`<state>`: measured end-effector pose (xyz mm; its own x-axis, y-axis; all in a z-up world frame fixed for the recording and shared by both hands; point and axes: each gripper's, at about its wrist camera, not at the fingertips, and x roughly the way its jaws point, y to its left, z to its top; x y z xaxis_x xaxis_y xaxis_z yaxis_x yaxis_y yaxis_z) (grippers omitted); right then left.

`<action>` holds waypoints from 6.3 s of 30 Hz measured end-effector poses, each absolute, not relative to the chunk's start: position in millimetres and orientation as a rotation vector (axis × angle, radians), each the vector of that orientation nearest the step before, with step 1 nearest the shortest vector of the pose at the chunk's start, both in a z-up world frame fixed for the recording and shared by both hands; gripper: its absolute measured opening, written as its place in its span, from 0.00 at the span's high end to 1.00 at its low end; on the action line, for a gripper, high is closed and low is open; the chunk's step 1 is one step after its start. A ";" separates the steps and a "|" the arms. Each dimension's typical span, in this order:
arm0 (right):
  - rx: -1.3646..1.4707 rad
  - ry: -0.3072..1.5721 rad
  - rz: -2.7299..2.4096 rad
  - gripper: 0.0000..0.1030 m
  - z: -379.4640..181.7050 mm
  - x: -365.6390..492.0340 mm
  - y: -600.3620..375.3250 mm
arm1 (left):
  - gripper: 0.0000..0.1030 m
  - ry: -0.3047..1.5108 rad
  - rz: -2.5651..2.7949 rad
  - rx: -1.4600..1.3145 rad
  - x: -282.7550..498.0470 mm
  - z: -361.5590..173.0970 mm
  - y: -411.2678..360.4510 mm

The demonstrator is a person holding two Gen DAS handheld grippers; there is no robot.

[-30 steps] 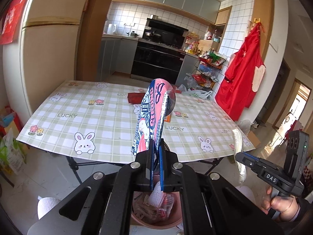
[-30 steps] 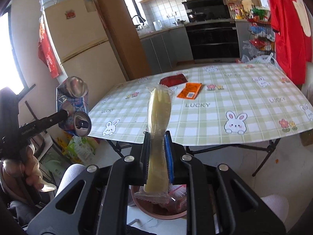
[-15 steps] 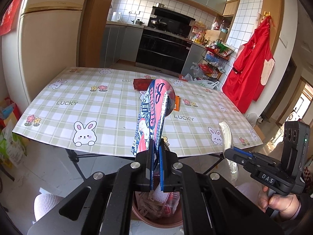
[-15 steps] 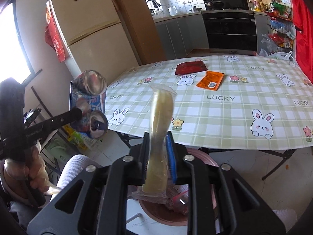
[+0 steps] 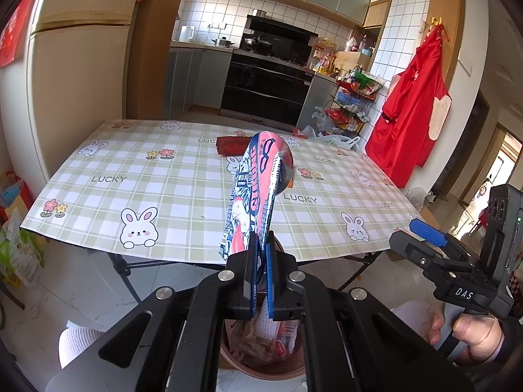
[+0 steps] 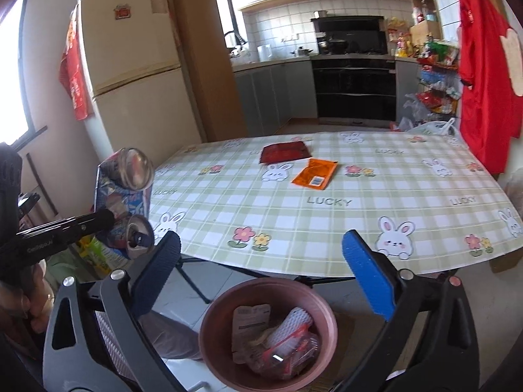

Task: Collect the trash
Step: 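Open the right gripper then the left gripper, dropping both wrappers into the bin, then move both grippers back to the table toward the orange sachet, then grasp the orange sachet with the right gripper while the left grasps the red foil bag, then carry the orange sachet and red foil bag over the pink bin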

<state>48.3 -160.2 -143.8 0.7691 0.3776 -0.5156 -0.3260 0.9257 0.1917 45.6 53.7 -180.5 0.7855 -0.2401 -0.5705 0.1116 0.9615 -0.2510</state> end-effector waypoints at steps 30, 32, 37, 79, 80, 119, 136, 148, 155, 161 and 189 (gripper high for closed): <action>0.148 0.582 0.282 0.05 -161.5 47.8 -190.2 | 0.75 0.766 -0.449 -0.140 75.4 -213.4 -13.4; 0.150 0.590 0.283 0.05 -163.1 48.9 -190.0 | 0.49 0.755 -0.456 -0.157 75.0 -214.4 -12.2; 0.149 0.596 0.283 0.05 -163.7 49.8 -189.3 | 0.32 0.738 -0.401 -0.197 72.9 -214.0 -1.3; 0.124 0.971 0.303 0.05 -229.6 332.4 -152.8 | 0.06 0.634 -0.095 -0.134 219.4 -196.2 118.2; 0.104 0.973 0.284 0.05 -233.8 346.2 -149.0 | 0.06 0.644 -0.088 -0.135 228.8 -198.1 121.5; 0.047 0.854 0.234 0.46 -287.8 428.0 -159.5 | 0.06 0.863 -0.176 -0.333 475.5 -290.3 81.9; 0.302 0.818 0.162 0.46 -266.3 394.8 -239.3 | 0.06 0.964 -0.562 0.660 573.7 -334.9 -30.5; 0.328 0.832 0.188 0.46 -258.4 357.6 -247.0 | 0.54 1.063 -0.543 0.321 572.6 -333.0 13.7; 0.281 0.792 0.257 0.46 -241.8 327.9 -221.9 | 0.70 0.964 -0.495 0.121 509.5 -300.5 40.0; 0.268 0.746 0.302 0.46 -215.0 293.3 -209.9 | 0.71 0.894 -0.459 -0.078 423.9 -264.4 53.7; 0.112 0.743 0.469 0.46 -168.9 74.7 -140.9 | 0.71 0.592 -0.234 -0.318 71.3 -160.5 69.3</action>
